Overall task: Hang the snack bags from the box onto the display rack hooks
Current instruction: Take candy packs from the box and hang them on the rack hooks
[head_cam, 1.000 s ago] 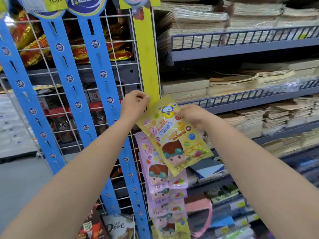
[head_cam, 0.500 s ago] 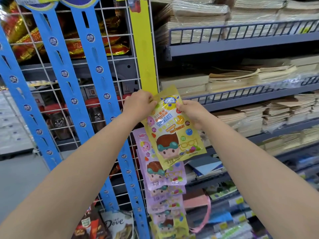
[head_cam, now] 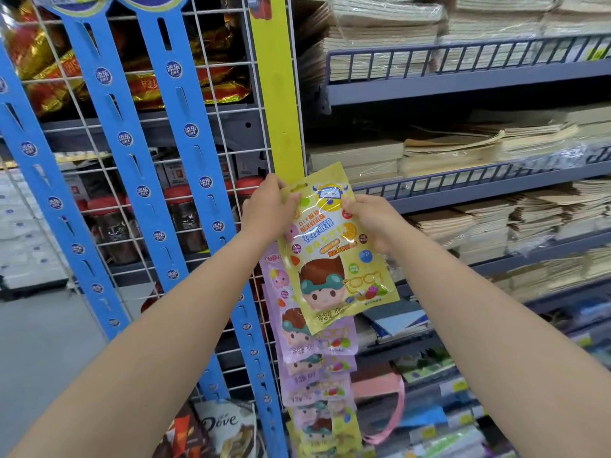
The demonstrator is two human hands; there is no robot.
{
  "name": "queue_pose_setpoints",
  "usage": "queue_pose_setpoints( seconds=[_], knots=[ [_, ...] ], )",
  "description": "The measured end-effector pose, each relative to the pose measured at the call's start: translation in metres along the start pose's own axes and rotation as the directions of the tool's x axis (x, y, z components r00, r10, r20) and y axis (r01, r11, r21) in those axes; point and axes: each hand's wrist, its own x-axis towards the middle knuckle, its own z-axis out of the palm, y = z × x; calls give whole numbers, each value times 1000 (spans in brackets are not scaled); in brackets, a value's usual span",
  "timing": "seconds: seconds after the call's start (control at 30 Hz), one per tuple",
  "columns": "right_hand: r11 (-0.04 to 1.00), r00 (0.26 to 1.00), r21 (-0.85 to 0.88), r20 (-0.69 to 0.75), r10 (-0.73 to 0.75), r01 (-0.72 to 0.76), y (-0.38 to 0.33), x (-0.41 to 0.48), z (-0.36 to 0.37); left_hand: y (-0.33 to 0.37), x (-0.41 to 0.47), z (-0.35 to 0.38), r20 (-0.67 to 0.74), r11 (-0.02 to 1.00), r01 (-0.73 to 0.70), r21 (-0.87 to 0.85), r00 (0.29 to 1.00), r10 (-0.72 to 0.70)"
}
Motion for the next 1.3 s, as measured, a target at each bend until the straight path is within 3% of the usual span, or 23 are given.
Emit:
queue_pose_setpoints(
  seconds=[0.33, 0.73, 1.0, 1.17, 1.23, 1.3],
  knots=[
    [1000, 999, 19, -35, -5, 6, -2, 2, 8, 0, 14, -14, 52, 997, 47, 58, 997, -50],
    [999, 994, 29, -103, 41, -38, 7, 5, 23, 29, 21, -21, 46, 946, 302, 118, 950, -310],
    [985, 987, -124, -128, 100, -116, 11, 10, 30, 17, 19, -17, 35, 901, 116, 419, 989, -143],
    [980, 981, -146, -160, 113, -137, 18, 8, 33, 2, 11, -17, -42, 879, 46, 475, 999, -30],
    [945, 986, -312, -157, 50, -97, 21, 4, 32, -3, 7, -19, -79, 888, 14, 459, 997, 25],
    [830, 989, -556, -142, -37, -48, 25, -1, 29, -8, 2, -19, -113, 898, -27, 438, 990, 85]
  ],
)
